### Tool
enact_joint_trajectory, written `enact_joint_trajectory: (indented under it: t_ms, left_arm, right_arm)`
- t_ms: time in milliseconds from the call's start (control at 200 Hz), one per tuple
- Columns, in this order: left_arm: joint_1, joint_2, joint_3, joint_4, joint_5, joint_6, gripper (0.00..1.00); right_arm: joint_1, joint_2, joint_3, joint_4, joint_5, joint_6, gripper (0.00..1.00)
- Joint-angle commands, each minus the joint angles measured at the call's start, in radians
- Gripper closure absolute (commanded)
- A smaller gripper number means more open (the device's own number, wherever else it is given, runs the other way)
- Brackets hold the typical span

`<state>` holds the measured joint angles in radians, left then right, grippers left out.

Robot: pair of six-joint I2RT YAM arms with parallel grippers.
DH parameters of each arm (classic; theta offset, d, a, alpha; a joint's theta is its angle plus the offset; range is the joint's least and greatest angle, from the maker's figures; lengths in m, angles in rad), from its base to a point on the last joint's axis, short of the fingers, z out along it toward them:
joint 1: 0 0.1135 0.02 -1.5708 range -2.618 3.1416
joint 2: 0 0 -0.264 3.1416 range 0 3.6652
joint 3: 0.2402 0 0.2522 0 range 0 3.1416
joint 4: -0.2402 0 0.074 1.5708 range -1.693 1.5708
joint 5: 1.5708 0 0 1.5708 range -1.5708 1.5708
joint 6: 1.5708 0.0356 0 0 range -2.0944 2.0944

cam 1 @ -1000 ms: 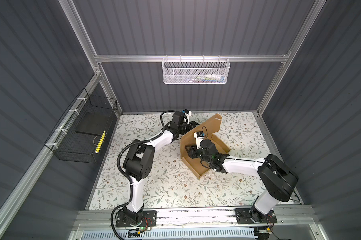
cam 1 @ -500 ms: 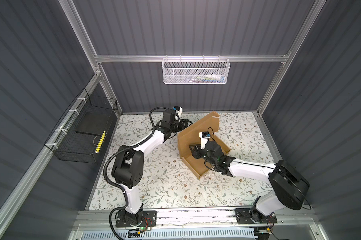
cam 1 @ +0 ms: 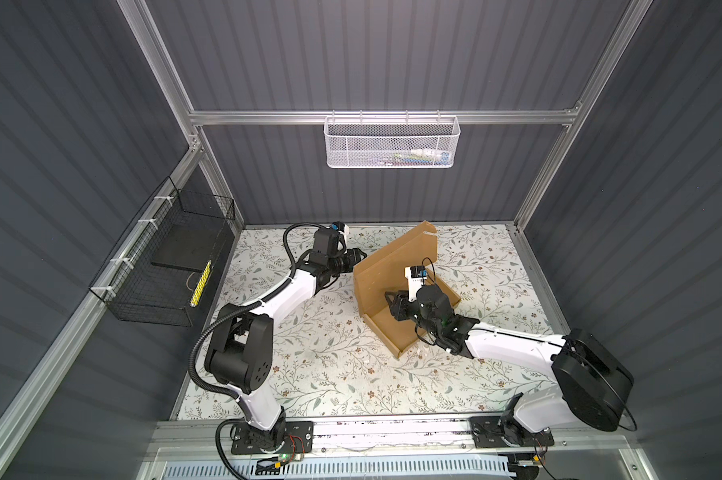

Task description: Fold the paper box

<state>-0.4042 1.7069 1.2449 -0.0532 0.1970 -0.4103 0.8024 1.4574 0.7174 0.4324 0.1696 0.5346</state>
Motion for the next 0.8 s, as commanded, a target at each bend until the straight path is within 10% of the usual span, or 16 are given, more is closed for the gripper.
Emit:
enact_joint_trajectory:
  t_ms: [0,790]
  left_arm:
    - [0.016,-0.046,-0.033,-0.028,-0.030,0.035,0.47]
    - [0.044,-0.532,-0.364,-0.289,-0.192,0.118,0.46]
  right_arm:
    - [0.004,-0.026,-0.022,-0.025,0.027,-0.005,0.51]
    - [-0.015,-0.100,-0.051,-0.110,0.065,-0.015,0.51]
